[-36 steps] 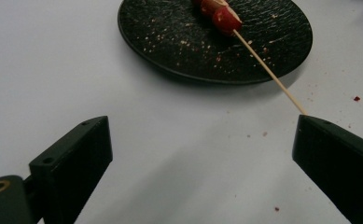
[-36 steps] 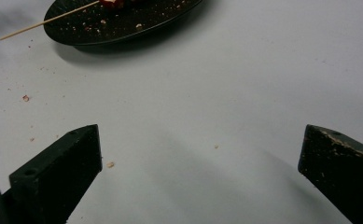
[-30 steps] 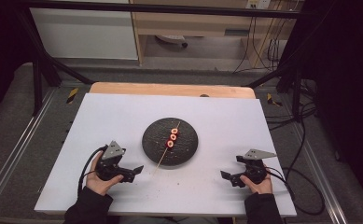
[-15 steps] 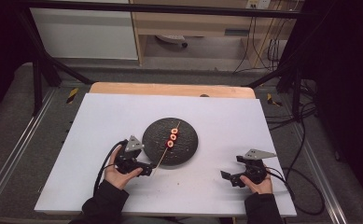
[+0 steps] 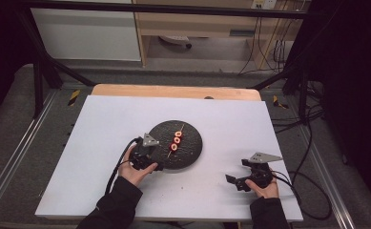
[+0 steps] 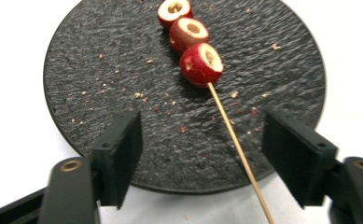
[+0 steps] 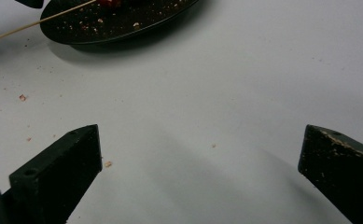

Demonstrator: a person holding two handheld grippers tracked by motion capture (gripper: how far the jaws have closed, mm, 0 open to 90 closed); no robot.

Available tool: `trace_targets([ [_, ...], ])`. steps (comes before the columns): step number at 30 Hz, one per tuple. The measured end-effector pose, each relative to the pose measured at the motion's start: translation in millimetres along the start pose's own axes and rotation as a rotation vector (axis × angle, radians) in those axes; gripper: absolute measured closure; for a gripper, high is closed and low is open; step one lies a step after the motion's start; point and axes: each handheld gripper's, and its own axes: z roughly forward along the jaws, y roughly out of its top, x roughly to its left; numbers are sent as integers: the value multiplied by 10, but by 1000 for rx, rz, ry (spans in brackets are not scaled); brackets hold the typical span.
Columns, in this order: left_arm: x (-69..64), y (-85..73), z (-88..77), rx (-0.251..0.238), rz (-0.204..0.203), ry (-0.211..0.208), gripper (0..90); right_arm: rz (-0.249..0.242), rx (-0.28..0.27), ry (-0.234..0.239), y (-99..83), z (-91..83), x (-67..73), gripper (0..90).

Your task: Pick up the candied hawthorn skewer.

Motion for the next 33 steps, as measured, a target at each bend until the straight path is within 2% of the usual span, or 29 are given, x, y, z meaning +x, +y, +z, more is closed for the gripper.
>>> trace_targets([
  [4, -6, 42, 67, 33, -3, -3, 371, 1, -1, 0, 0, 1, 0, 7],
  [10, -72, 105, 174, 107, 7, -3, 510, 0, 3, -1, 0, 1, -2, 7],
  [13, -88, 124, 191, 113, 1, 0, 580, 1, 3, 1, 2, -1, -3, 7],
  [19, -143, 188, 223, 146, 18, 24, 691, -2, 1, 0, 2, -2, -6, 6],
  [26, -213, 217, 281, 178, 28, 56, 784, 1, 4, 4, 2, -2, -4, 7],
  [32, -230, 215, 286, 183, 10, 107, 850, 1, 1, 4, 2, -3, -4, 7],
  [33, -218, 206, 282, 179, -5, 111, 868, 1, 1, 3, 2, -3, -4, 7],
])
